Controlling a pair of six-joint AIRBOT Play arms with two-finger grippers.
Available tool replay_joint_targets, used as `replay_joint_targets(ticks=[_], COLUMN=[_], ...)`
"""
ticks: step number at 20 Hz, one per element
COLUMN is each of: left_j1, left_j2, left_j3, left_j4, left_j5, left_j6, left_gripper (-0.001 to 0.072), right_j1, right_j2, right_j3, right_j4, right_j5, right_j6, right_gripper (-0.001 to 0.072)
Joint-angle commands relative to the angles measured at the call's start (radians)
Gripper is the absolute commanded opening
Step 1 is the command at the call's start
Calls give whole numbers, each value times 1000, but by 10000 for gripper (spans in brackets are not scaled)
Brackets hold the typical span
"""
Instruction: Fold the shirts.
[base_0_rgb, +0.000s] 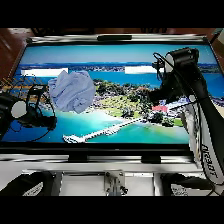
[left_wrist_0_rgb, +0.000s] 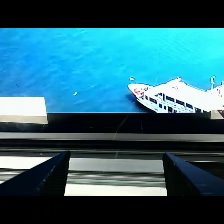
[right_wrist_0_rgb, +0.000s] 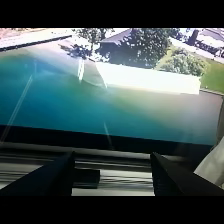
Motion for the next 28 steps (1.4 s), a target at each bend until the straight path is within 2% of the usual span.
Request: replay_joint_targets(ticks=[1, 2, 4, 6, 10, 12, 13, 14, 17, 21, 23, 28], left_j1=[0, 0, 0, 0, 3, 3, 3, 9, 87, 193, 209, 206], left_j2=[0, -1, 0, -9, -43, -80, -115, -174, -420, -726, -806, -883], left_j3=[1, 0, 0, 0, 1, 14, 43, 97, 327, 618, 673, 677], left_j4=[0, -1, 0, -2, -11, -11, -12, -11, -12, -36, -73, -93], left_j5=[0, 12, 132, 217, 219, 294, 323, 335, 322, 206, 194, 271], left_j6=[0, -2, -4, -43, -34, -20, 17, 61, 68, 69, 88, 106], left_gripper=[719, 719, 719, 719, 717, 664, 607, 594, 635, 669, 669, 663], right_j1=[1, 1, 1, 1, 1, 1, 1, 1, 1, 1, 1, 1], right_j2=[-1, 0, -1, 0, -1, -2, -2, -2, -2, -2, -2, -2], right_j3=[1, 1, 1, 1, 1, 1, 1, 1, 1, 1, 1, 1], right_j4=[9, 10, 24, 30, 43, 48, 58, 77, 162, 226, 224, 225], right_j5=[-3, -10, -32, -81, -192, -270, -315, -352, -410, -401, -402, -400], right_j6=[20, 24, 33, 33, 47, 89, 119, 134, 134, 132, 132, 133], right_gripper=[596, 596, 596, 597, 596, 596, 597, 596, 596, 596, 596, 596])
